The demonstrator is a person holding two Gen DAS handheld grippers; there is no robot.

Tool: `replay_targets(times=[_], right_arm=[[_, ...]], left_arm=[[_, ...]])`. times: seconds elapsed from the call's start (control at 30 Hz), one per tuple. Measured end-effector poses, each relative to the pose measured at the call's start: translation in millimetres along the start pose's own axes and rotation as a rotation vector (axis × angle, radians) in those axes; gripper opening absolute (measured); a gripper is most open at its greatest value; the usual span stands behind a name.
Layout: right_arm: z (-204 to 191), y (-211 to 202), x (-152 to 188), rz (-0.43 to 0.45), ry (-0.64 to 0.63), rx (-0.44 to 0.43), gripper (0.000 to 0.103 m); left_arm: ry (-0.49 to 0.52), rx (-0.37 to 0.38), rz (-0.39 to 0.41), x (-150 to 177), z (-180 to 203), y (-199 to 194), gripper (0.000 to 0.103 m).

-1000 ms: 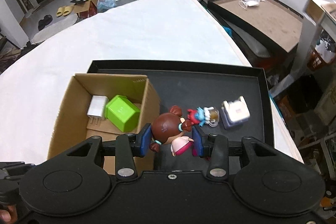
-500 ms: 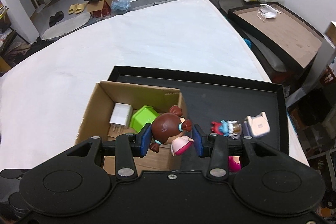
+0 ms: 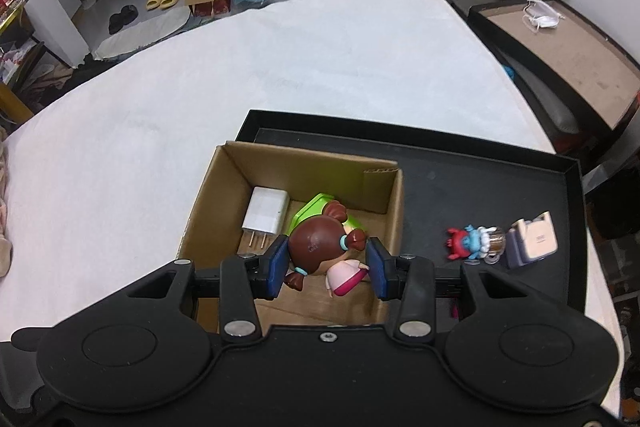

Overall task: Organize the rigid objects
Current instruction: 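Carry the doll figurine with the right tool into the box and release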

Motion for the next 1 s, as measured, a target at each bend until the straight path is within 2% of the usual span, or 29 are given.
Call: replay_targets(times=[0.67,0.8,1.0], right_arm=[[-48.2,45.5,2.5,-0.112,-0.008,-0.12,0.042],[-53.0,41.8,4.2,-0.098,-0.026,-0.137,0.046],[-36.2,25.6,9.9,-0.07,0.011,-0.127,0.05]], left_arm=[[-0.004,0.022,0.0,-0.2,-4.1,-0.2,0.013],[-0.003,0.026,0.0,-0.4,-3.8,0.2,0.013],[0.0,0.025,0.001,0.0,-4.1,-0.1,0.013]])
Point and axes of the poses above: each gripper's, at about its wrist camera, not at the fingertips, and y roughly the way its jaws point, z to its right, x to its underside, the point moved 2 cm from there along y, roughly the way its jaws point, and after that the axes turned 10 degrees about -z, right-handed, at the moved point
